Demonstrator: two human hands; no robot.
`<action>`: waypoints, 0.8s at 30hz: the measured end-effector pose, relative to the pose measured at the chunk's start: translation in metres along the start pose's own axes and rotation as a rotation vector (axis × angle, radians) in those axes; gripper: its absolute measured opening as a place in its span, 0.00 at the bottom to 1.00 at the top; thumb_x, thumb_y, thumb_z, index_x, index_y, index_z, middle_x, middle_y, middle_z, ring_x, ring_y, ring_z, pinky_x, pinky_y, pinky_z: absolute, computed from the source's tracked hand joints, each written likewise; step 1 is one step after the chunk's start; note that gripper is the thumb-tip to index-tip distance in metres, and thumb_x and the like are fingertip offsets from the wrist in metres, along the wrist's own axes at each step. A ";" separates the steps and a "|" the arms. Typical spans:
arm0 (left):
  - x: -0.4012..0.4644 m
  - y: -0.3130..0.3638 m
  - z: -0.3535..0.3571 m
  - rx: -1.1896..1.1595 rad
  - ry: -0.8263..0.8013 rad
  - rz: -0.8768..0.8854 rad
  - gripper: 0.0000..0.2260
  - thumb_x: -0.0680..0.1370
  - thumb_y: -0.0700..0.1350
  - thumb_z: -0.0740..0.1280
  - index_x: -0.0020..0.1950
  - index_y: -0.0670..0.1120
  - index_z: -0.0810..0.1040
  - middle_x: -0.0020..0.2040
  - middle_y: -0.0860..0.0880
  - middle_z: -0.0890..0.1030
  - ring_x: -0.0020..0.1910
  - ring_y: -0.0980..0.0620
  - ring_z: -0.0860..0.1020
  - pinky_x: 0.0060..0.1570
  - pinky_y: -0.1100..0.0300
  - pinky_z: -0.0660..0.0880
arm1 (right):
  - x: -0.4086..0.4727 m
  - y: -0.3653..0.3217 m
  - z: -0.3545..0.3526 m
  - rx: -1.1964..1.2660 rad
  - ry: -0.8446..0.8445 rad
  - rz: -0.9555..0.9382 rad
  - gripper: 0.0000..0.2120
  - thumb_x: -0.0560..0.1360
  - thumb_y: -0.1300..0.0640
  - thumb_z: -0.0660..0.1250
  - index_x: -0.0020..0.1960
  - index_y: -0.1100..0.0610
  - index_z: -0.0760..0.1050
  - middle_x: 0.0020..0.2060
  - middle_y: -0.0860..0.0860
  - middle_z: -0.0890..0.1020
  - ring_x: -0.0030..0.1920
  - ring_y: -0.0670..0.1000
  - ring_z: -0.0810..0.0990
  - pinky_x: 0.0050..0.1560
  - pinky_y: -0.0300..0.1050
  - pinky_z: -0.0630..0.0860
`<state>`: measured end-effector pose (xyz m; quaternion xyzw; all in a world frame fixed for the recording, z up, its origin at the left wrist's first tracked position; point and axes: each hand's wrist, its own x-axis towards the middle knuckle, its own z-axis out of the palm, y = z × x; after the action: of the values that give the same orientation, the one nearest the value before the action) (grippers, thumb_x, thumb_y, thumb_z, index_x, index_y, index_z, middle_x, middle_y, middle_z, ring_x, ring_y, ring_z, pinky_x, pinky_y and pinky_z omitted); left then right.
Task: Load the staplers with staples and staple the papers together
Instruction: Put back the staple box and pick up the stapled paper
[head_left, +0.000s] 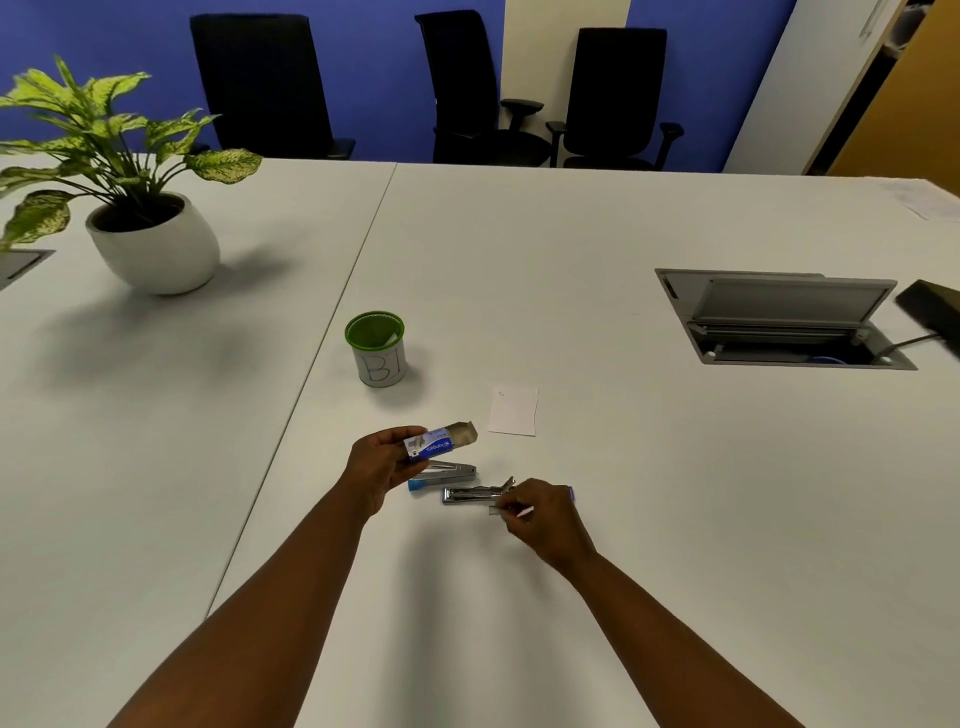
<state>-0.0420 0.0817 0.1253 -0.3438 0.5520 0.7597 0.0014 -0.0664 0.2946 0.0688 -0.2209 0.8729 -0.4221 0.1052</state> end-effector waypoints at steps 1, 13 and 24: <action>0.001 -0.001 -0.001 0.002 -0.001 -0.003 0.10 0.77 0.31 0.61 0.56 0.36 0.76 0.50 0.39 0.78 0.43 0.47 0.78 0.31 0.65 0.79 | -0.002 0.001 0.003 -0.024 -0.030 0.015 0.08 0.69 0.65 0.69 0.48 0.59 0.81 0.44 0.54 0.83 0.41 0.47 0.79 0.44 0.31 0.74; 0.005 -0.006 -0.004 0.022 -0.043 -0.030 0.09 0.77 0.31 0.61 0.55 0.37 0.76 0.49 0.40 0.78 0.48 0.43 0.78 0.32 0.65 0.80 | -0.011 0.014 0.005 0.073 0.037 0.161 0.06 0.67 0.63 0.73 0.41 0.53 0.80 0.31 0.41 0.81 0.35 0.41 0.79 0.41 0.34 0.75; -0.005 -0.003 0.013 0.042 -0.257 -0.041 0.11 0.78 0.31 0.58 0.44 0.42 0.78 0.33 0.49 0.84 0.32 0.54 0.83 0.31 0.64 0.80 | 0.026 -0.061 -0.029 1.019 0.160 0.604 0.11 0.75 0.62 0.66 0.56 0.63 0.78 0.41 0.54 0.81 0.36 0.51 0.80 0.34 0.36 0.80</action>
<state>-0.0435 0.0959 0.1271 -0.2548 0.5557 0.7856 0.0947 -0.0820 0.2690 0.1343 0.1480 0.5899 -0.7543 0.2473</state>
